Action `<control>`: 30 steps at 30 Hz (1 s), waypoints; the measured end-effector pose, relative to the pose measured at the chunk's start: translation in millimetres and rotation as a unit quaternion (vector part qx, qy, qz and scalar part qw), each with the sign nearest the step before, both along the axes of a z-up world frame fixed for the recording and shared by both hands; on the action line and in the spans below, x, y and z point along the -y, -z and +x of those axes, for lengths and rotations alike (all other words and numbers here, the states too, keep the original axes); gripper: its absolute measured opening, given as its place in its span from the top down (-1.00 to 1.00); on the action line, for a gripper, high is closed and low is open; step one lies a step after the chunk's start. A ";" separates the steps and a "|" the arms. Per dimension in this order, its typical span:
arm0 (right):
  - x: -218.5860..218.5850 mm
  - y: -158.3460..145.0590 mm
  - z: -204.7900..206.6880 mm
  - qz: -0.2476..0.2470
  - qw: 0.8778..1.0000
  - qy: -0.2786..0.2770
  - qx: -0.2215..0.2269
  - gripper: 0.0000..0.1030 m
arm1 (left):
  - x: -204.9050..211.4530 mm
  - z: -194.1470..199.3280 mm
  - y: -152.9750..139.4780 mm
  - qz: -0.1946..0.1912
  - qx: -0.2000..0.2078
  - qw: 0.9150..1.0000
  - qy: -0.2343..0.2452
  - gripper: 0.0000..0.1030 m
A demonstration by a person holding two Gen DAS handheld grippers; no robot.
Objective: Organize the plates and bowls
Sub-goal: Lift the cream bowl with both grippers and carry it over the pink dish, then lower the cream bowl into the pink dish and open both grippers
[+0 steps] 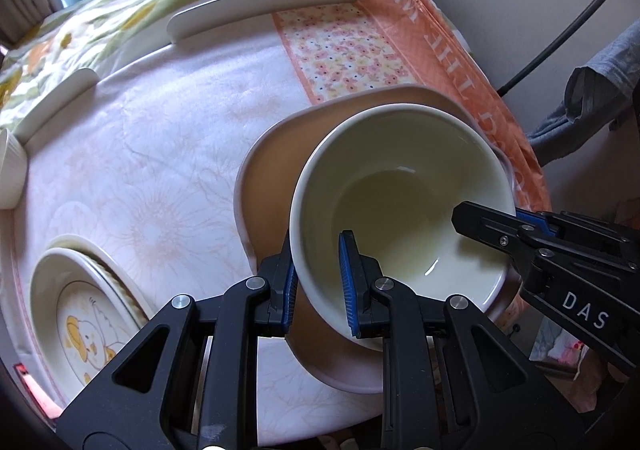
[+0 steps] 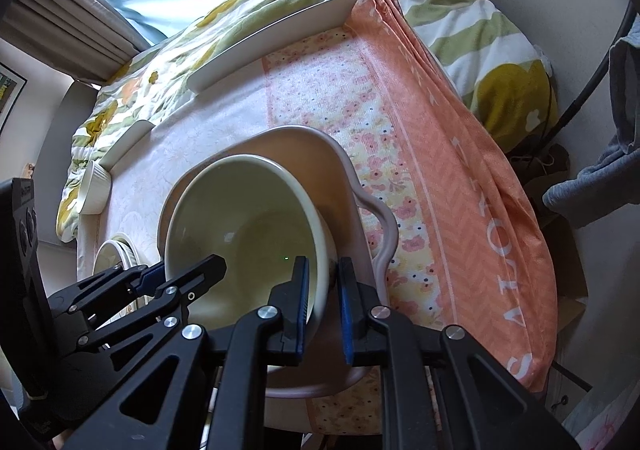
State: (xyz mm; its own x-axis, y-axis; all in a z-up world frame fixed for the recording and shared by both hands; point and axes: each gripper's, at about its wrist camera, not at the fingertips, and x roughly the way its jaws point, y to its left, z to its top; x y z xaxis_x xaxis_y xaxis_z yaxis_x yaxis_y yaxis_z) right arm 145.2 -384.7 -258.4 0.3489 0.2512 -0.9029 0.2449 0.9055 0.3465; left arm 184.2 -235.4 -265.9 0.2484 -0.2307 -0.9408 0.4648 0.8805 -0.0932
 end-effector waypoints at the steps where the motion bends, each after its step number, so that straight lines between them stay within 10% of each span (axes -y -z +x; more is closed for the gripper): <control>1: 0.1 -0.3 -0.2 0.000 1.000 0.002 -0.001 0.74 | 0.1 -0.3 0.3 0.002 0.001 1.000 0.000 0.67; 19: 4.2 -8.7 -8.0 0.002 1.000 0.023 0.011 0.74 | 6.0 -8.0 -10.8 0.042 0.062 0.997 0.014 0.67; 30: 9.1 -42.2 -17.2 -0.001 0.999 0.031 0.039 0.74 | -20.4 -11.4 -52.3 -0.013 0.061 0.998 -0.010 0.67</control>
State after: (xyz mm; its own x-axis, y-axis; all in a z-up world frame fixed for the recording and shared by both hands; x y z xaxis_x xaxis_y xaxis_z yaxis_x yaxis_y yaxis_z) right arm 128.1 -393.7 -216.2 0.4324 0.2263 -0.8728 0.2723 0.8900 0.3657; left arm 172.8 -214.9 -213.6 0.3655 -0.2488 -0.8970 0.4569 0.8875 -0.0600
